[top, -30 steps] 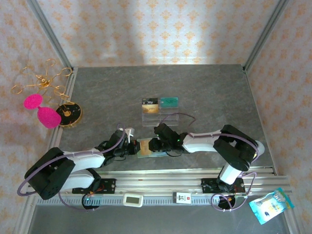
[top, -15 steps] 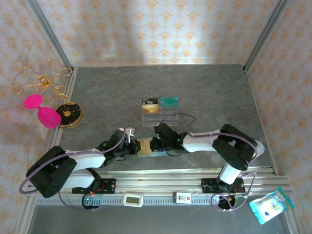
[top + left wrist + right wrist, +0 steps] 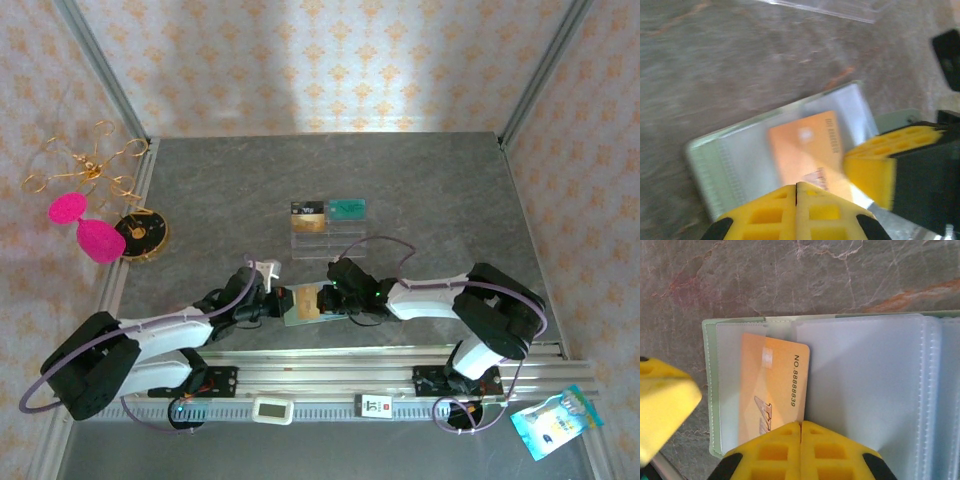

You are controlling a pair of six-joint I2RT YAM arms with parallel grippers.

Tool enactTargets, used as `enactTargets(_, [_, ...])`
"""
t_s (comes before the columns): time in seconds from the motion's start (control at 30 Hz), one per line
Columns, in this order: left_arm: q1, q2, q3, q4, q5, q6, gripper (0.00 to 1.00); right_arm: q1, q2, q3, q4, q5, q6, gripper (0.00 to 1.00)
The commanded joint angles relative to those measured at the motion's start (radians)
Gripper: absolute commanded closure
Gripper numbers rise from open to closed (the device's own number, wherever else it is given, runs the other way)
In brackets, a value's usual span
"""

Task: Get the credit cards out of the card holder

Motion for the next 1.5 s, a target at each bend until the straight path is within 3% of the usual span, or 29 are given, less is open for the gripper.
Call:
enactTargets(0.0, [-0.029, 0.057, 0.044, -0.003, -0.016, 0.018, 1.00, 0.005, 0.018, -0.007, 0.014, 0.000, 0.005, 1.00])
enactTargets(0.27, [-0.028, 0.194, 0.033, 0.030, -0.027, 0.016, 1.00, 0.004, 0.014, -0.020, 0.031, -0.010, 0.005, 1.00])
enactTargets(0.37, [-0.028, 0.215, 0.036, 0.032, -0.013, 0.022, 1.00, 0.001, 0.025, -0.022, 0.046, -0.025, 0.005, 0.88])
enactTargets(0.53, [-0.028, 0.241, 0.038, 0.029, 0.007, 0.030, 1.00, -0.007, 0.041, -0.021, 0.090, -0.052, 0.005, 0.83])
enactTargets(0.93, [-0.033, 0.248, 0.039, 0.028, 0.033, 0.037, 1.00, -0.025, 0.060, -0.042, 0.178, -0.103, 0.002, 0.84])
enactTargets(1.07, [-0.033, 0.242, 0.041, 0.020, 0.029, 0.041, 1.00, -0.027, 0.073, -0.017, 0.115, -0.079, -0.018, 1.00])
enactTargets(1.47, [-0.022, 0.175, 0.055, 0.004, 0.016, 0.026, 1.00, -0.035, -0.181, -0.075, -0.100, 0.103, -0.073, 1.00])
